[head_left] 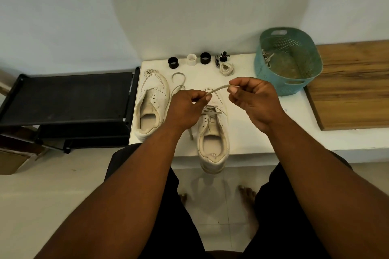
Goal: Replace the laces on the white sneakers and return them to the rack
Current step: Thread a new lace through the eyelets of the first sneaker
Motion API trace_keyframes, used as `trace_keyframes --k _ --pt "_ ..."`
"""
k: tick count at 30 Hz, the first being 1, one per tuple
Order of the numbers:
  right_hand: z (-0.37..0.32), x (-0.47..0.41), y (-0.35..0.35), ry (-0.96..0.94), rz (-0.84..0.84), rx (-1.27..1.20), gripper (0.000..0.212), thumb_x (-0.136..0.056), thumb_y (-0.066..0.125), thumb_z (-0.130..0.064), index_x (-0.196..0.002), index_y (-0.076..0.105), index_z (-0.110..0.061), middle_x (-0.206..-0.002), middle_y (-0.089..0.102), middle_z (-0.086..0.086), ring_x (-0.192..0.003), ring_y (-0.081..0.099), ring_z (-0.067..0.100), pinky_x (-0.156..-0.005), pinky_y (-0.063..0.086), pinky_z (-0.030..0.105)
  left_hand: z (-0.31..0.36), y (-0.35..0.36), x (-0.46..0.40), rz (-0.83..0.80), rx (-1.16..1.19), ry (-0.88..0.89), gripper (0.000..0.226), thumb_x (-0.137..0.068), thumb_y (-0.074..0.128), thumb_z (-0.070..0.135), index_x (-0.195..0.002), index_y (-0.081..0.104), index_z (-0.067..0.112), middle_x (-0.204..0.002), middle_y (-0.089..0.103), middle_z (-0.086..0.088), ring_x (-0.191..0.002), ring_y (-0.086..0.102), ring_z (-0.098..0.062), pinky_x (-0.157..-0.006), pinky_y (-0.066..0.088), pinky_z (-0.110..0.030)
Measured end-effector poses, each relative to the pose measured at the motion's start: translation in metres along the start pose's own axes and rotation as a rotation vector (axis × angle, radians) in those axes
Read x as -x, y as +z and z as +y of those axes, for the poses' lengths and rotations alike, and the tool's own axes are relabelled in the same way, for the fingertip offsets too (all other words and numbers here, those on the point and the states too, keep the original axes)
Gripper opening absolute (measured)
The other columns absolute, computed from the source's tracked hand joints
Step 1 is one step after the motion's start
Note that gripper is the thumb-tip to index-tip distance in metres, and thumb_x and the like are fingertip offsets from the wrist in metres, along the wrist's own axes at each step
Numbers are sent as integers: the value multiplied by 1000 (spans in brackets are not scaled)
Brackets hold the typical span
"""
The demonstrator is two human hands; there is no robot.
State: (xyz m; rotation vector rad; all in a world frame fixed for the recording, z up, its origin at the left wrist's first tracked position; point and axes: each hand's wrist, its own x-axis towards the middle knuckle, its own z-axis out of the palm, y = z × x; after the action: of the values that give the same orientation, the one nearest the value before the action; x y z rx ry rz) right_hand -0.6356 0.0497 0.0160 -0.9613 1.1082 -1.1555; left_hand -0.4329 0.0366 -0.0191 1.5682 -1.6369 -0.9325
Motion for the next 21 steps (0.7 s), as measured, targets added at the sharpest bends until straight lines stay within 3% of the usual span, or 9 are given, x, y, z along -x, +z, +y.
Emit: trace_keyframes --k 4,6,9,13,15,18,21 --pt "6 -7 6 18 80 -96 13 -94 67 -4 -101 73 -14 -93 73 1 -95 69 19 -88 57 35 -4 -2 3 -37 -38 -3 21 -92 76 29 -113 77 27 -97 72 18 -89 58 16 -81 43 -9" --pt "7 -9 6 45 112 -112 12 -96 65 -9 -99 70 -20 -97 73 -2 -103 71 21 -90 55 39 -3 -6 6 1 -76 10 31 -88 80 27 -117 71 33 -97 66 16 -89 57 7 -79 42 -8" --pt "10 -15 5 47 136 -84 14 -103 56 -12 -100 63 -24 -94 75 -2 -107 71 23 -93 52 42 6 -17 10 -32 -59 -48 18 -82 85 26 -92 70 26 -74 57 9 -66 51 -5 -66 44 -21" --pt "19 -15 9 -124 45 462 24 -103 49 -9 -118 56 -26 -83 68 5 -84 67 13 -79 49 24 15 -24 18 -337 -272 -223 49 -63 93 52 -82 57 24 -73 60 7 -65 52 -11 -64 44 -31" --pt "24 -11 17 -152 -65 689 31 -101 54 -12 -129 50 -25 -81 68 -1 -80 64 10 -77 48 19 17 -22 22 -361 -405 -285 54 -58 92 58 -86 61 24 -83 66 8 -75 60 -12 -70 50 -34" --pt "30 -11 23 -149 -147 918 25 -97 63 -19 -121 60 -25 -80 68 -11 -85 65 11 -81 49 28 21 -22 25 -308 -366 -344 36 -65 92 42 -86 72 20 -82 74 1 -79 71 -17 -77 60 -40" --pt "32 -12 19 -122 -171 1010 14 -93 70 -23 -105 76 -25 -88 73 -10 -87 67 10 -84 52 28 19 -23 28 -285 -277 -359 12 -71 85 24 -79 77 18 -68 74 2 -71 73 -15 -80 62 -41"
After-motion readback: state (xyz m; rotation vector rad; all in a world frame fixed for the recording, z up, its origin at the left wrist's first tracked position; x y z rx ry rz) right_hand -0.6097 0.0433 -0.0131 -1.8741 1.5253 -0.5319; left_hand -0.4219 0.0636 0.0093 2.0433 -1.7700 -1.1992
